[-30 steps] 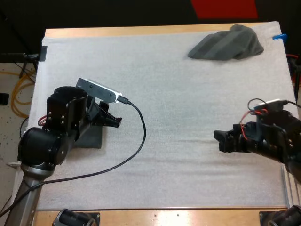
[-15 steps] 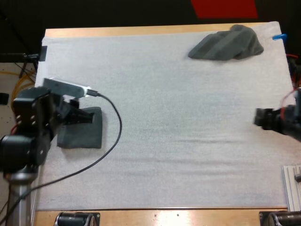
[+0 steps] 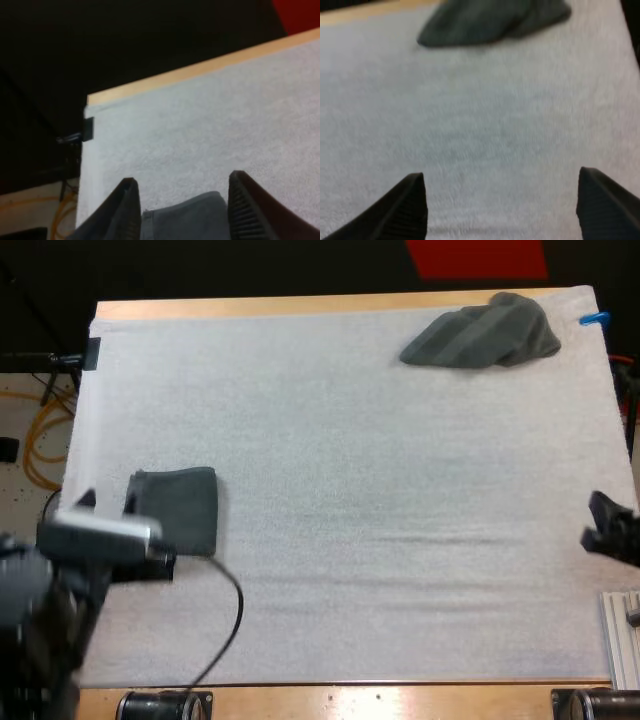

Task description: Pick towel from pile fold and stack

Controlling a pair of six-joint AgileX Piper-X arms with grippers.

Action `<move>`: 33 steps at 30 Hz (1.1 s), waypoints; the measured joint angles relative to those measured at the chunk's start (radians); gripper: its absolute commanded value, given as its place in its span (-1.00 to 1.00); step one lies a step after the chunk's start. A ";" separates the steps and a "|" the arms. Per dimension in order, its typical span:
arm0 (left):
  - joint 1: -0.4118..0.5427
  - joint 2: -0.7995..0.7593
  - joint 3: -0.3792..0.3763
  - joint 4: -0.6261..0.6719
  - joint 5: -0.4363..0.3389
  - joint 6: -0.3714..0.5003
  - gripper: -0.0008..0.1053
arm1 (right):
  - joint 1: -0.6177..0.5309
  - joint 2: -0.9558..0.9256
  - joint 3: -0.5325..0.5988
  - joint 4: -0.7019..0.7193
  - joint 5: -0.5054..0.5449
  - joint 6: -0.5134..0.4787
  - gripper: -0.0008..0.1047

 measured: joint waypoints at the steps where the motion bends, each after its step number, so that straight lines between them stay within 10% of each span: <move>1: 0.000 -0.039 0.024 0.000 -0.003 0.000 -0.24 | 0.000 -0.032 -0.001 0.000 0.000 -0.009 0.18; 16: 0.000 -0.477 0.116 0.217 -0.004 0.023 -0.24 | 0.000 -0.489 0.026 0.026 0.115 -0.056 0.18; 33: 0.000 -0.507 0.115 0.507 -0.049 -0.014 -0.24 | 0.000 -0.591 0.113 0.149 0.160 -0.056 0.18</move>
